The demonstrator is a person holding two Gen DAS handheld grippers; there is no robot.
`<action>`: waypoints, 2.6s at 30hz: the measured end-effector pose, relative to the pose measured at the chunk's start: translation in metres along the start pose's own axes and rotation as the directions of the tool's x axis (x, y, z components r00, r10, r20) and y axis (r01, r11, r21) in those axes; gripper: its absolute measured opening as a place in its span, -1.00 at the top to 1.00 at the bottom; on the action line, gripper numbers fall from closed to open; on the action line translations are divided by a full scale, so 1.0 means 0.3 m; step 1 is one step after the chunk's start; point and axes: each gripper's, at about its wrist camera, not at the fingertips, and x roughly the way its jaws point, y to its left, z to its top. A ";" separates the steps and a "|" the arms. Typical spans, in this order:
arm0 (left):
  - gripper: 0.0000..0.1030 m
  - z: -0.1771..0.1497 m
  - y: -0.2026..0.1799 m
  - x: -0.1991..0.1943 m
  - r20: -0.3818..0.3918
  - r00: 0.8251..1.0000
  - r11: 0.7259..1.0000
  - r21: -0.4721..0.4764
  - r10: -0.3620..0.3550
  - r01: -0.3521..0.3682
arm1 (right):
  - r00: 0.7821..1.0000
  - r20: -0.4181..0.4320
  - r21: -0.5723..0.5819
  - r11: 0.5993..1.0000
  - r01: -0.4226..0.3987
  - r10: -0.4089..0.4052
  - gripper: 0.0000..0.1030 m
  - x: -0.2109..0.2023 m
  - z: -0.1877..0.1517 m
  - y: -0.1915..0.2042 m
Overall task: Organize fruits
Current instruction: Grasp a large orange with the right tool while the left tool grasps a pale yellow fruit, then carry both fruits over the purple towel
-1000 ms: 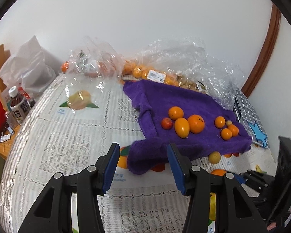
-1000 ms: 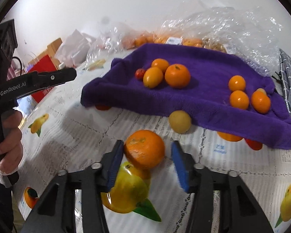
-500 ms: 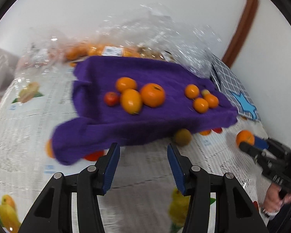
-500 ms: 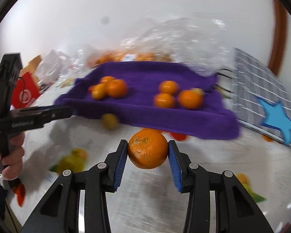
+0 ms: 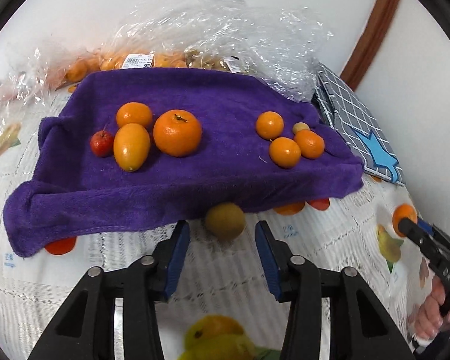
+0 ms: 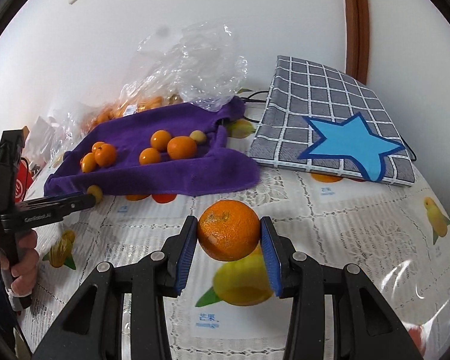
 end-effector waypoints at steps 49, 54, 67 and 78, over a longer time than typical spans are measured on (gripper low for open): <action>0.46 0.004 0.123 -0.573 0.204 0.977 0.993 -0.109 0.059 -0.037 | 0.998 0.043 -0.015 0.999 -0.043 0.044 0.19 -0.212 0.142 0.258; 0.46 0.042 0.096 -0.603 0.240 0.967 0.995 -0.080 0.084 -0.066 | 0.997 0.054 -0.013 0.999 -0.050 0.051 0.19 -0.216 0.184 0.254; 0.46 0.171 0.092 -0.568 0.268 0.958 0.994 -0.072 0.097 -0.080 | 0.996 0.079 -0.029 0.999 -0.034 0.036 0.19 -0.164 0.314 0.249; 0.46 0.300 0.180 -0.513 0.266 0.957 0.992 -0.088 0.113 -0.092 | 0.996 0.094 -0.014 1.000 -0.010 0.011 0.19 -0.064 0.422 0.219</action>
